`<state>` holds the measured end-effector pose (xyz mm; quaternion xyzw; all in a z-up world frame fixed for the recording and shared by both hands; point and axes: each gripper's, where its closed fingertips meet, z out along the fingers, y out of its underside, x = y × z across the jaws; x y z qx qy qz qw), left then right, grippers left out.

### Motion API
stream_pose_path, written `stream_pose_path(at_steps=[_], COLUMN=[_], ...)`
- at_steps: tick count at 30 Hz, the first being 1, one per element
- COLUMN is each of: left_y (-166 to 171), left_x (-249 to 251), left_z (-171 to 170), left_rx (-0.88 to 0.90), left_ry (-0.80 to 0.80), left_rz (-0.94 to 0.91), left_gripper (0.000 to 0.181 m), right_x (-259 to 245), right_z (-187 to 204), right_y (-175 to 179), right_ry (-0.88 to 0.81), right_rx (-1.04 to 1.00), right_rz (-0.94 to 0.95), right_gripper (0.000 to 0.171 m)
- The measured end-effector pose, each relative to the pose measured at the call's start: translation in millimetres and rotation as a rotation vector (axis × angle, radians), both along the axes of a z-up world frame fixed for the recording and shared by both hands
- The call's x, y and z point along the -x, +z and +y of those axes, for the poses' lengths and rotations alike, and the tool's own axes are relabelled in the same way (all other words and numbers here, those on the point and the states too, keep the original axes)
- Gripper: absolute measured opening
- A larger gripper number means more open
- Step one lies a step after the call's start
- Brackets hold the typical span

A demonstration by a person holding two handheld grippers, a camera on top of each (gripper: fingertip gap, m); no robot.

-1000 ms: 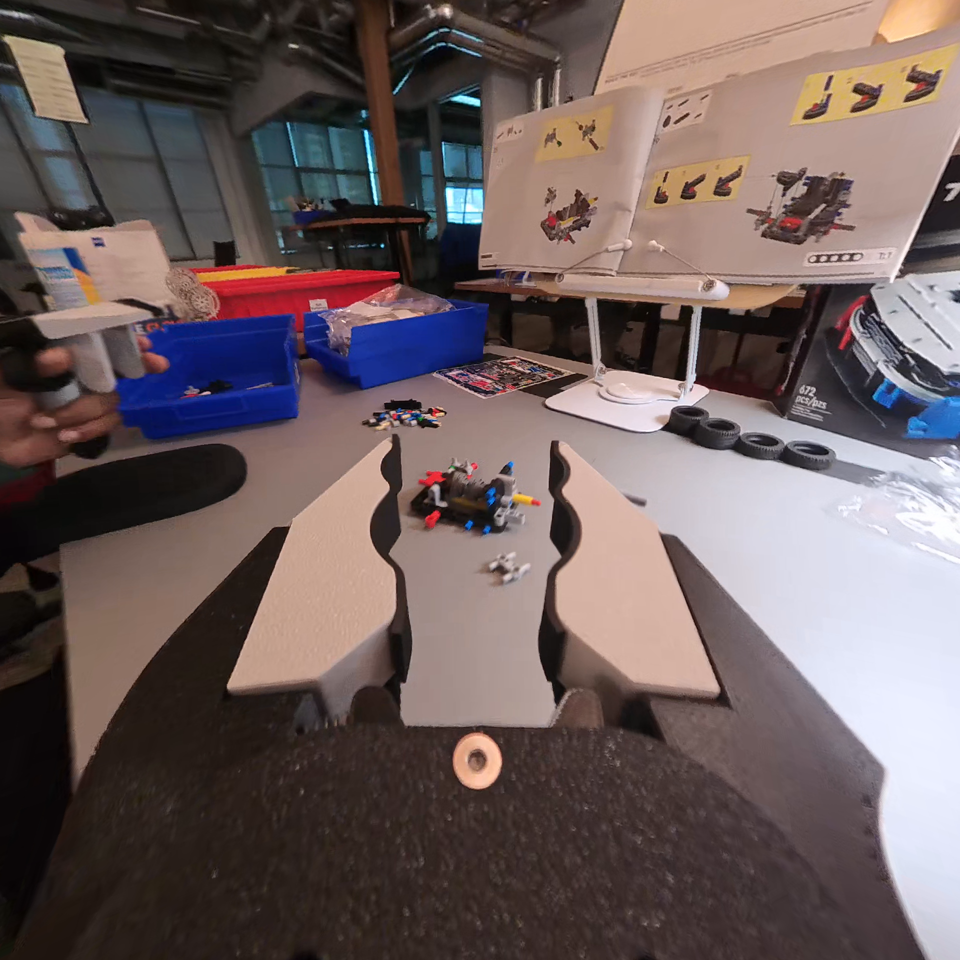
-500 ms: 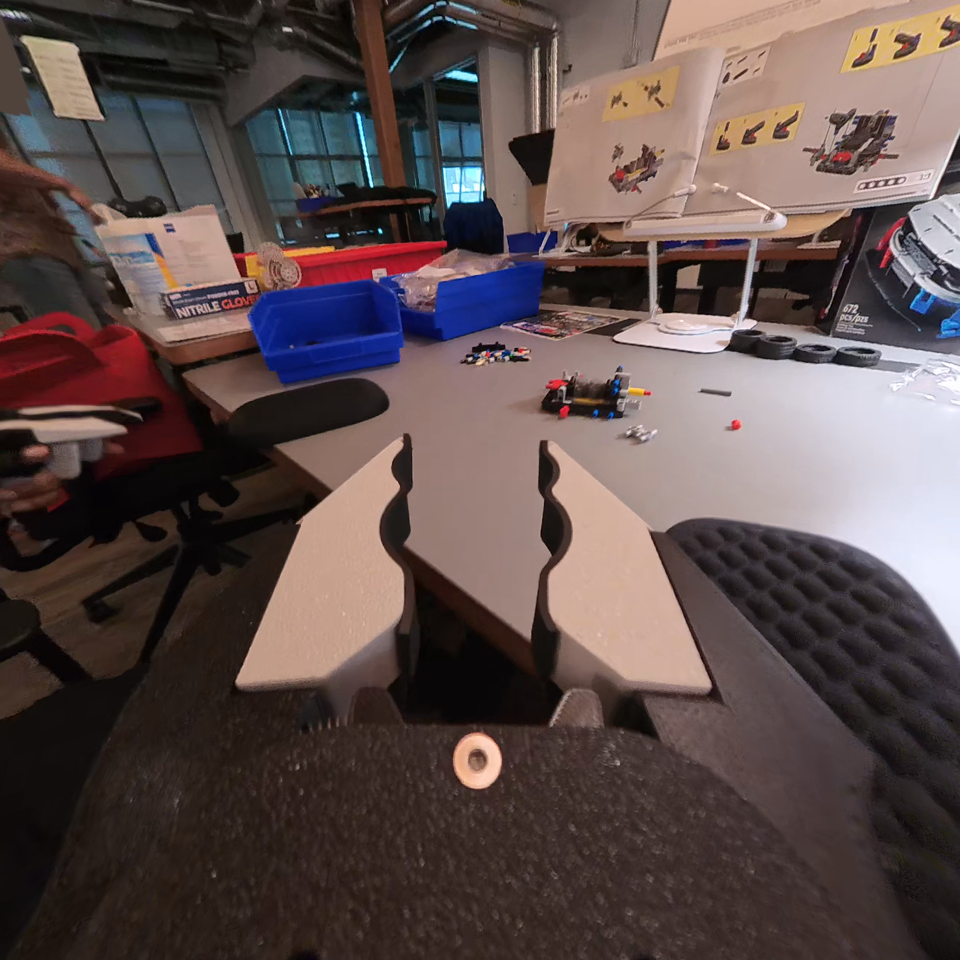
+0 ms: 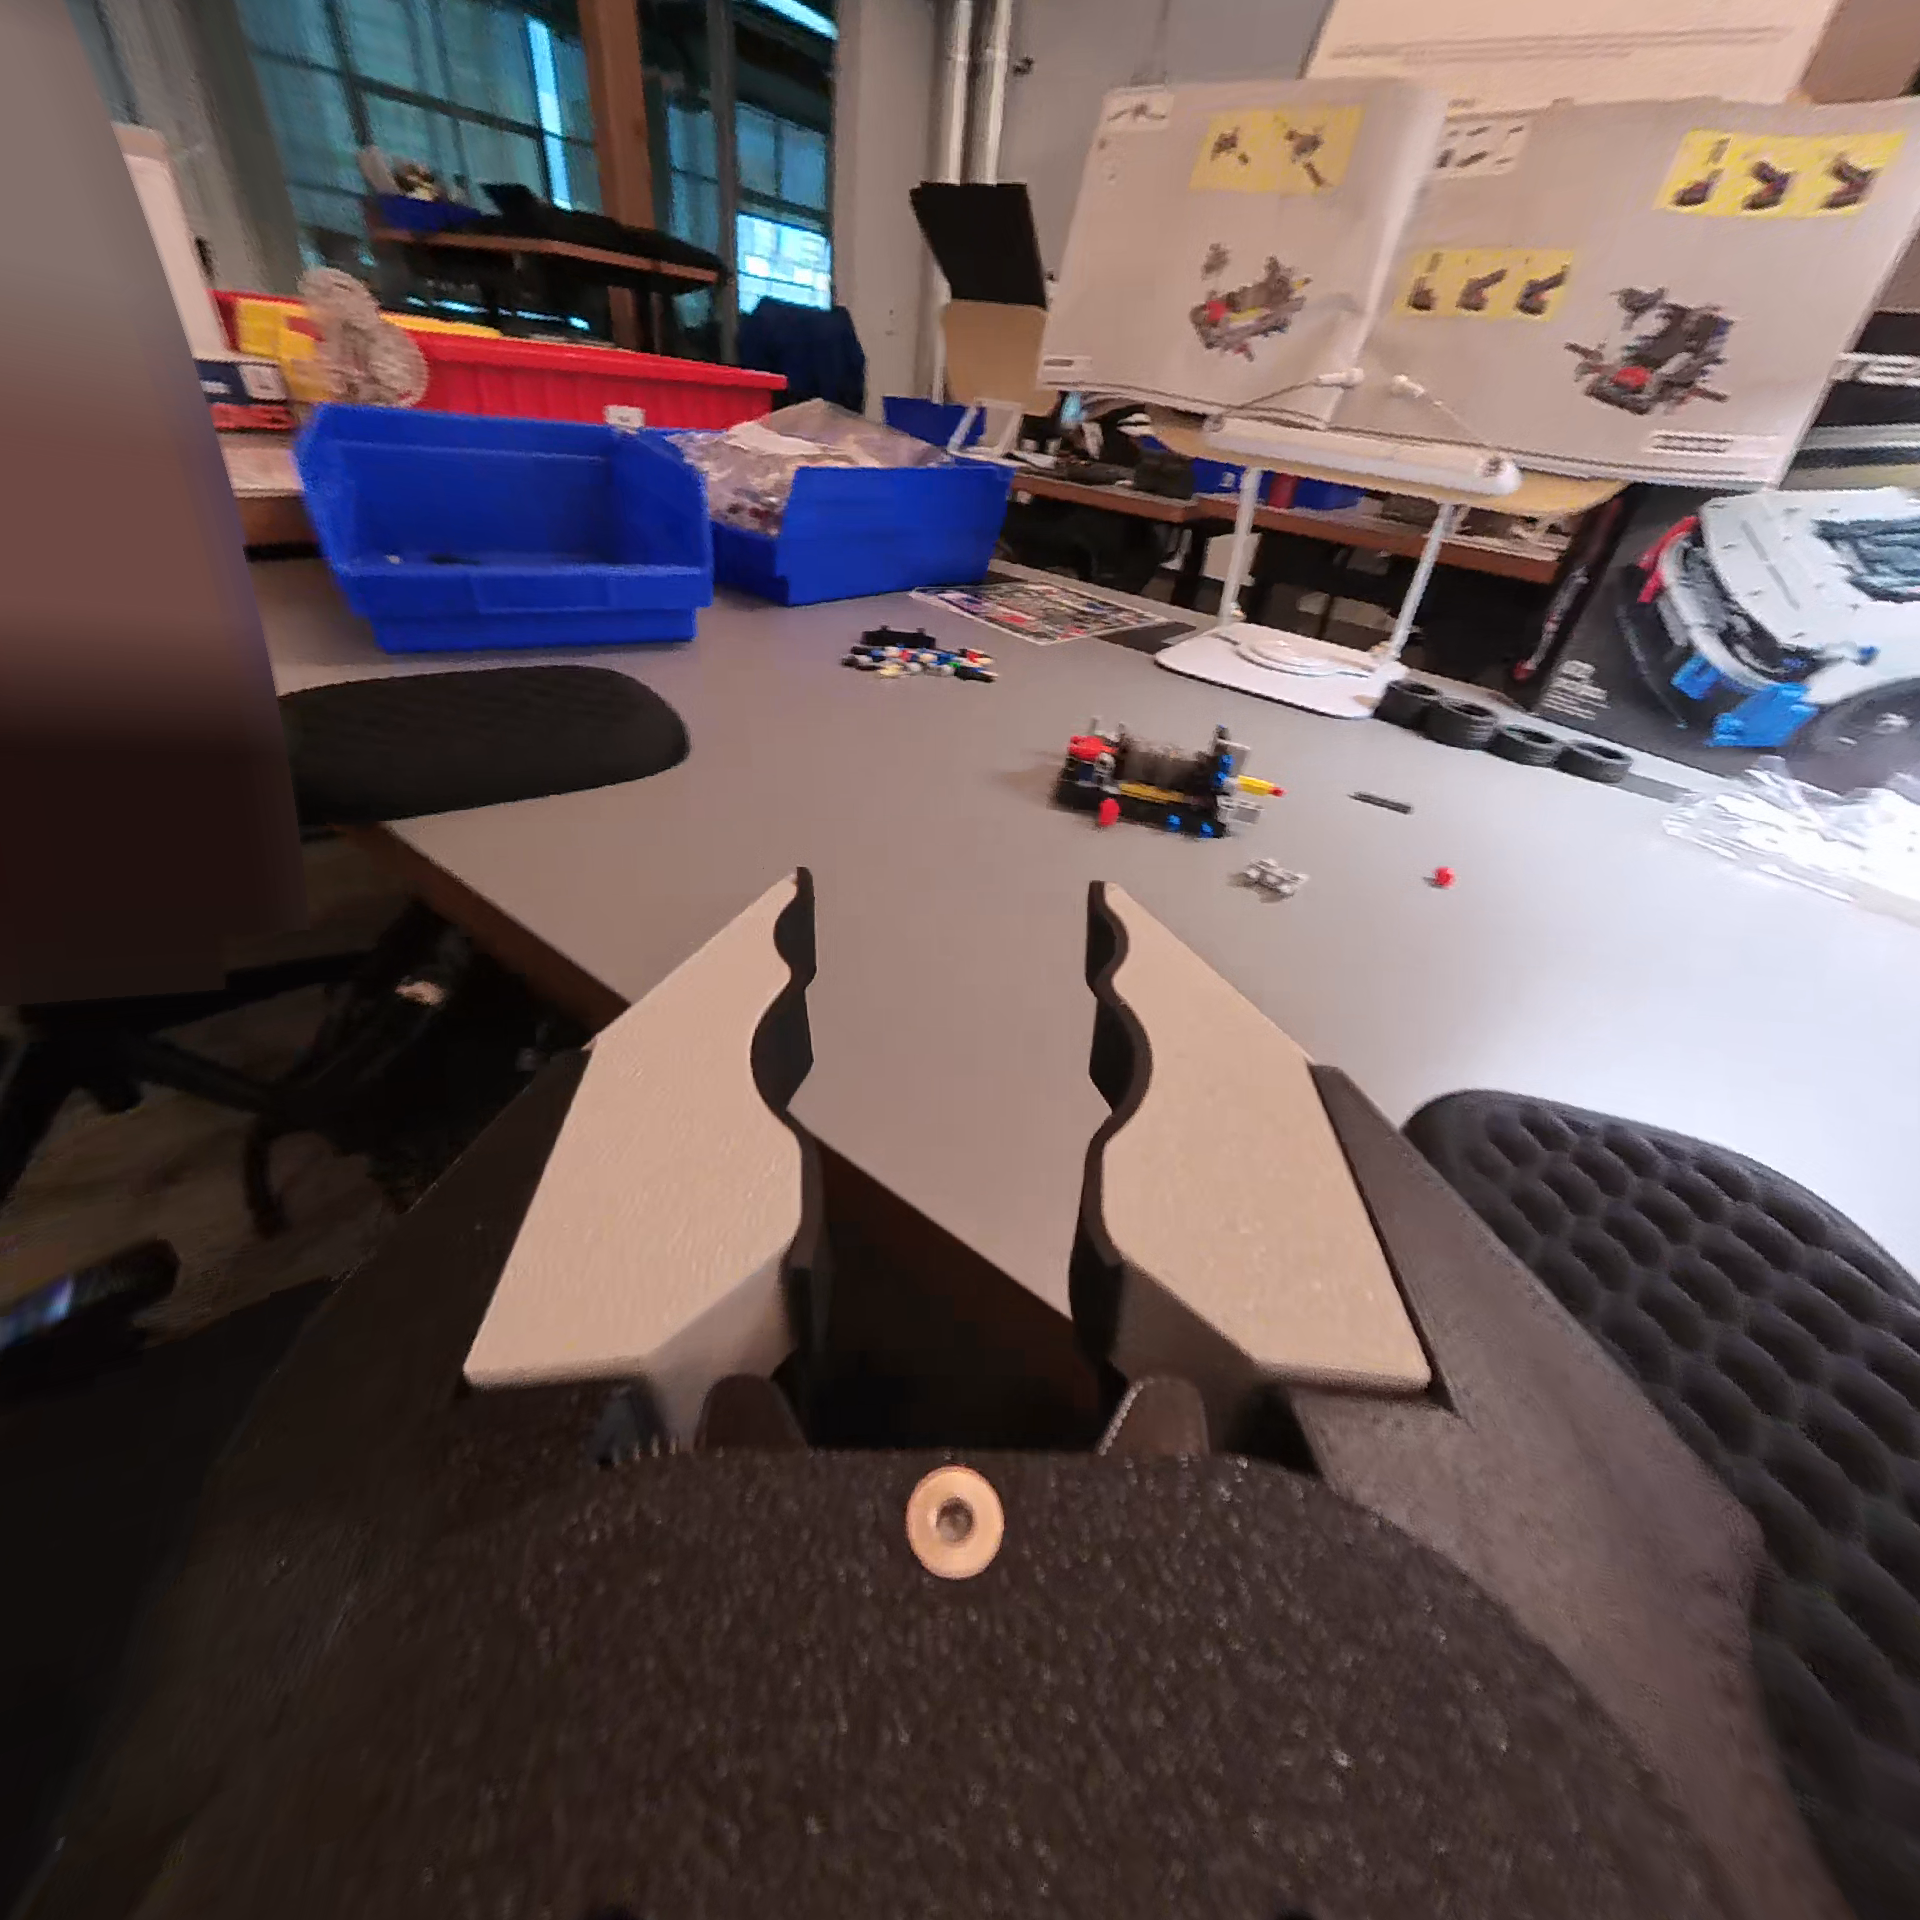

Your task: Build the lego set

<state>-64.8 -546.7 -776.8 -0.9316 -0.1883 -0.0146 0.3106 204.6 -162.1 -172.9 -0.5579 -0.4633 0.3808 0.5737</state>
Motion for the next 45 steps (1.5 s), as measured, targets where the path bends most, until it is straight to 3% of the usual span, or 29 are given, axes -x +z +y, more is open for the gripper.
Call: stream_pose_path(at_steps=[2, 4, 11, 23, 30, 33, 36, 40, 45], left_y=[-63, -105, -184, -230, -228, -191, -109, 47, 269], left_x=[-17, -27, -41, -52, -47, -40, -23, 1, 5], left_z=[-2, 6, 47, 42, 40, 42, 52, 55, 36], left_rx=[0.086, 0.109, 0.127, 0.244, 0.261, 0.208, 0.073, -0.157, -0.445], left_ry=[-0.018, 0.0, 0.023, -0.052, -0.034, 0.0, 0.02, 0.051, 0.091], left_rz=[-0.069, -0.127, -0.214, -0.116, -0.115, -0.117, -0.069, 0.029, 0.2], left_gripper=[0.042, 0.037, 0.026, 0.014, 0.002, 0.002, 0.002, 0.002, 0.003], right_x=[-1, 0, 18, 38, 30, 24, 7, -27, -43], right_z=[12, 21, 29, 26, 27, 23, 19, 30, 65], right_y=[-2, -3, -5, -26, -23, -10, 12, 33, 51], right_ry=[-0.054, -0.088, -0.118, -0.088, -0.094, -0.086, -0.08, -0.089, -0.064], right_rx=[0.01, 0.011, -0.03, -0.017, -0.019, -0.004, -0.025, 0.001, -0.039], right_rz=[-0.031, -0.078, -0.193, -0.25, -0.225, -0.142, -0.05, 0.047, 0.054], right_gripper=[0.05, 0.048, 0.047, 0.047, 0.046, 0.046, 0.046, 0.045, 0.041])
